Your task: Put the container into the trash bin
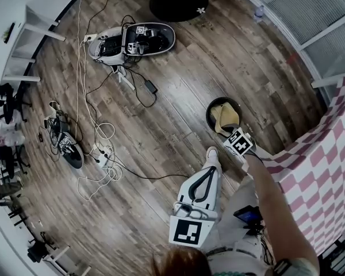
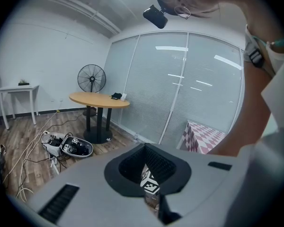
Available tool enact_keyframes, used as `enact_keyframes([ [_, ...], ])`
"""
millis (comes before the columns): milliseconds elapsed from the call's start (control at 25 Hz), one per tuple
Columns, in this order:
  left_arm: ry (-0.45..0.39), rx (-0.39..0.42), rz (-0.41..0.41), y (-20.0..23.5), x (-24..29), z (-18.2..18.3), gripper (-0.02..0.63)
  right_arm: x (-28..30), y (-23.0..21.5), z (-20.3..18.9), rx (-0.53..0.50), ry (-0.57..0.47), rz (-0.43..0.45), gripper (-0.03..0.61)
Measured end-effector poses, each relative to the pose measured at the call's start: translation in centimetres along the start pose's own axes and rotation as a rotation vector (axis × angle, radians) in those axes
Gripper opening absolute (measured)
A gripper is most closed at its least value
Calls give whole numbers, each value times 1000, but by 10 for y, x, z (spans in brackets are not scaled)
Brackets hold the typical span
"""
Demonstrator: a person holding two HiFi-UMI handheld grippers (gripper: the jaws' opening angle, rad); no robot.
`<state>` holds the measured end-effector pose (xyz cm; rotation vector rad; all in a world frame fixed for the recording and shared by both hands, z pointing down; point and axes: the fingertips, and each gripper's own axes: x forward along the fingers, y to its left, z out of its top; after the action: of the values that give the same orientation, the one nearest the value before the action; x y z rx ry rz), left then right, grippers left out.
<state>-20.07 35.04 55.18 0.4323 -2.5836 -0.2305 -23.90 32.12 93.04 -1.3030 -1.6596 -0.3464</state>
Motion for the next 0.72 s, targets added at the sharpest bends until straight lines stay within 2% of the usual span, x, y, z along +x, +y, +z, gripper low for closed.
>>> enact_keyframes([
  [40,5,-7,2,2,0,-2,6,1,-7,-2,2,11,-31,151],
  [120,10,-19,8,6,-1,-5,6,1,-17,-5,24,26,-71,185],
  [200,12,-26,13,10,-1,-5,6,-3,-21,-7,36,37,-84,188],
  [360,6,-29,16,10,2,-1,6,-9,-21,-10,-5,56,-77,195],
  [720,-5,0,-13,-2,6,10,6,-23,-12,-7,-13,80,-55,180],
])
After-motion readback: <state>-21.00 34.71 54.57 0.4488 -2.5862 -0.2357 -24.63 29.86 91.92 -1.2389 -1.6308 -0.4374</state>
